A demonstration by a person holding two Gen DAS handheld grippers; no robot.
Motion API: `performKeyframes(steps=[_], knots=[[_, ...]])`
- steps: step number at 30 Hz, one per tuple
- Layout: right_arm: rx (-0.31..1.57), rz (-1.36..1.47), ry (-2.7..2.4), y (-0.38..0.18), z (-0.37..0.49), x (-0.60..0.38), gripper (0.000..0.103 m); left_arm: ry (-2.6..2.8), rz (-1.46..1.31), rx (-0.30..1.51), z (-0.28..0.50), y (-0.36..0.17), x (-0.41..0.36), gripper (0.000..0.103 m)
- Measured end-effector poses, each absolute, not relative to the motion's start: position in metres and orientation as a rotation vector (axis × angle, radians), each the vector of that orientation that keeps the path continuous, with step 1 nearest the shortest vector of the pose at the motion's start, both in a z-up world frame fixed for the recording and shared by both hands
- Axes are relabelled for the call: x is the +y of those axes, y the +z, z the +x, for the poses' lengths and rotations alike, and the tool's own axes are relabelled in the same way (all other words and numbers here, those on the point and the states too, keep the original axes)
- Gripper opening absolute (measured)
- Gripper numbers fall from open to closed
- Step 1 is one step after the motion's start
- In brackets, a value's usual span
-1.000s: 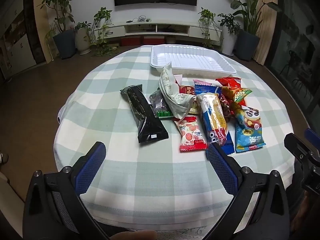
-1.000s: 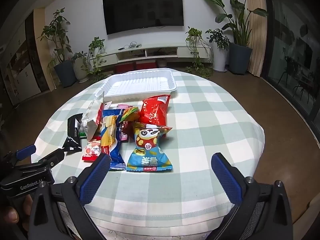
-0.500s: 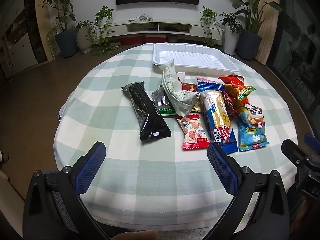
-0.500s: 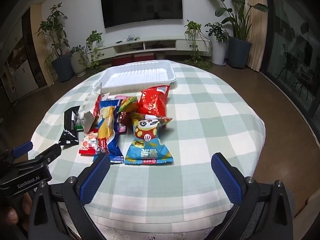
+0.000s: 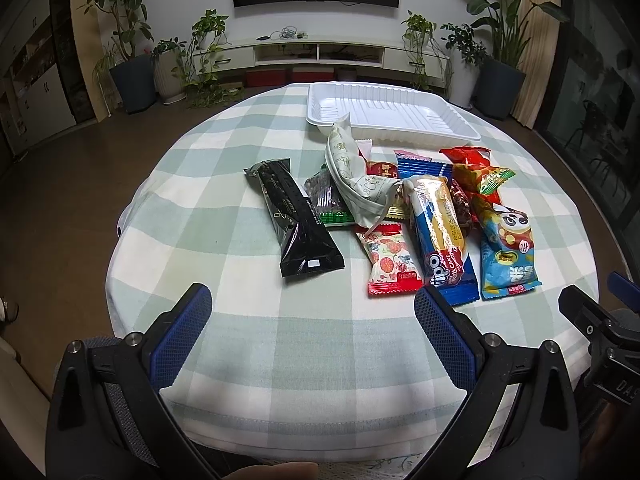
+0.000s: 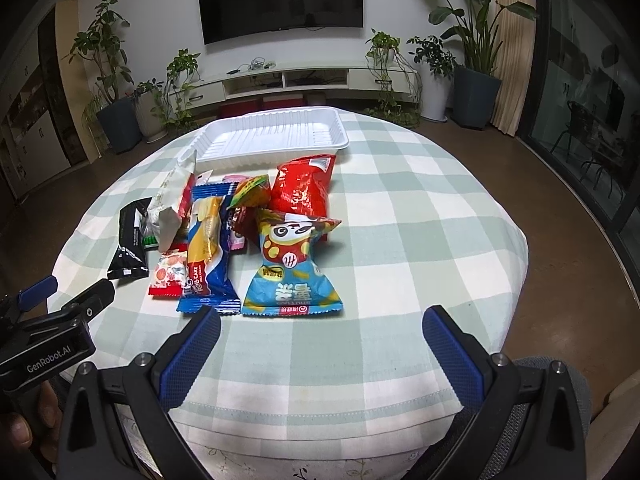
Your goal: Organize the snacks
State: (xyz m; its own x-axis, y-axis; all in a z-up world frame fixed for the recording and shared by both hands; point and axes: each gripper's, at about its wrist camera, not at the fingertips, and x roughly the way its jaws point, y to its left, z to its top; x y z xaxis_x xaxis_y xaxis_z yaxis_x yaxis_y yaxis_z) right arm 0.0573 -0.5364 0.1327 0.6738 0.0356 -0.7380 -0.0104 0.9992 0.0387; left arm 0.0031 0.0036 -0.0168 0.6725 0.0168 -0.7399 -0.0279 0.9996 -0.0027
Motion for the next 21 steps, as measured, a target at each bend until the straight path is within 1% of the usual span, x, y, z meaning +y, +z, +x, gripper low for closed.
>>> performKeyframes(steps=[21], knots=[[0.846,0.013,0.022,0.128,0.057,-0.5311,0.103,0.024,-0.012,0.845,0.0028,-0.0202,0.0025,0.103]])
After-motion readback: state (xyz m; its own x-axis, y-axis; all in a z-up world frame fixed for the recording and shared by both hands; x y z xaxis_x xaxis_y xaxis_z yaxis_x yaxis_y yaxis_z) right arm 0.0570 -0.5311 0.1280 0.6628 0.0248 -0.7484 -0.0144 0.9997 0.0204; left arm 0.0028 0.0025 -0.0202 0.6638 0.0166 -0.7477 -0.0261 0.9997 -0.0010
